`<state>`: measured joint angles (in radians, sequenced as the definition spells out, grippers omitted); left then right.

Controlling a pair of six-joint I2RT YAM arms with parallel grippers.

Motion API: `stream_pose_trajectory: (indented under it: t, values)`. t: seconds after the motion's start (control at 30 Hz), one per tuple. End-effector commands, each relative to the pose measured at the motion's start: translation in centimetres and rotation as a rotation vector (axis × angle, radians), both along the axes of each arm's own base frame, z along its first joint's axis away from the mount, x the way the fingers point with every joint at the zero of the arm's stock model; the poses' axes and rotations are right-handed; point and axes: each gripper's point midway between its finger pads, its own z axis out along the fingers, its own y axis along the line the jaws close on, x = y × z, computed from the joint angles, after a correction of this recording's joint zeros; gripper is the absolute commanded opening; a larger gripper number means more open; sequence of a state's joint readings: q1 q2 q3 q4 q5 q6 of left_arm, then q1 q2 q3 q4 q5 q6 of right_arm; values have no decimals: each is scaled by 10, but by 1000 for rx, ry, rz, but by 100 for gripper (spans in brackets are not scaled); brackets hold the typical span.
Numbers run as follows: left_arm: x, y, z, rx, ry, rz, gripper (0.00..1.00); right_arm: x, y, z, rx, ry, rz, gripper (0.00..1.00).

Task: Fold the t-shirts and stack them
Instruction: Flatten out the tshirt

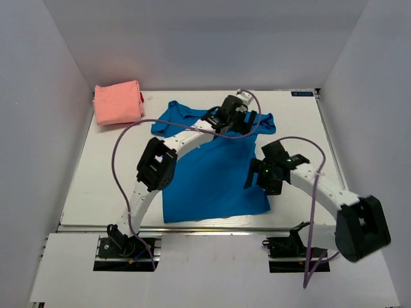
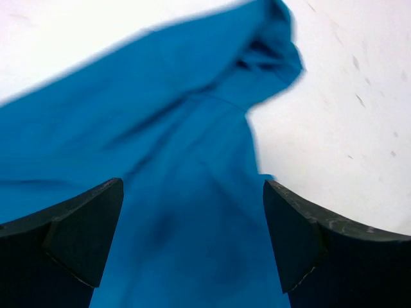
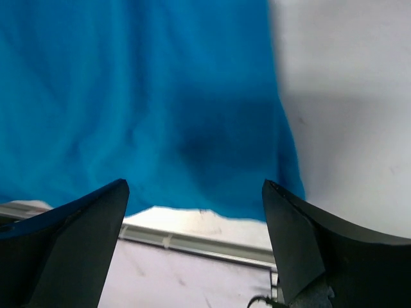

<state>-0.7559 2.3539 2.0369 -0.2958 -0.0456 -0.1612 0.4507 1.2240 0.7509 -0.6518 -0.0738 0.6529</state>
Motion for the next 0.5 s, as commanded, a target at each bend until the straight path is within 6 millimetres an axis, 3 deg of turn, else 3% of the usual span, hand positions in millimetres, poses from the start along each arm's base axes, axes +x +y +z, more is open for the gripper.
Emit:
stream_pose_trajectory:
  t: [0.0,0.1,0.2,0.3,0.37,0.47]
  values:
    - [38,89,43,73,-42,205,100,32,27,2,-12,-91,95,90]
    - [54,142,24,92,17,309,100,42,42,-7,-7,-98,118,90]
    - [63,183,0,126,56,407,100,45,43,-24,-25,-62,88,90]
    - [61,205,-33,148,136,437,100,43,41,-41,-31,-8,50,90]
    - [56,231,-57,163,208,508,100,42,38,-49,-54,15,26,90]
    - [40,253,-88,179,296,552,100,44,16,-64,-125,52,-25,90]
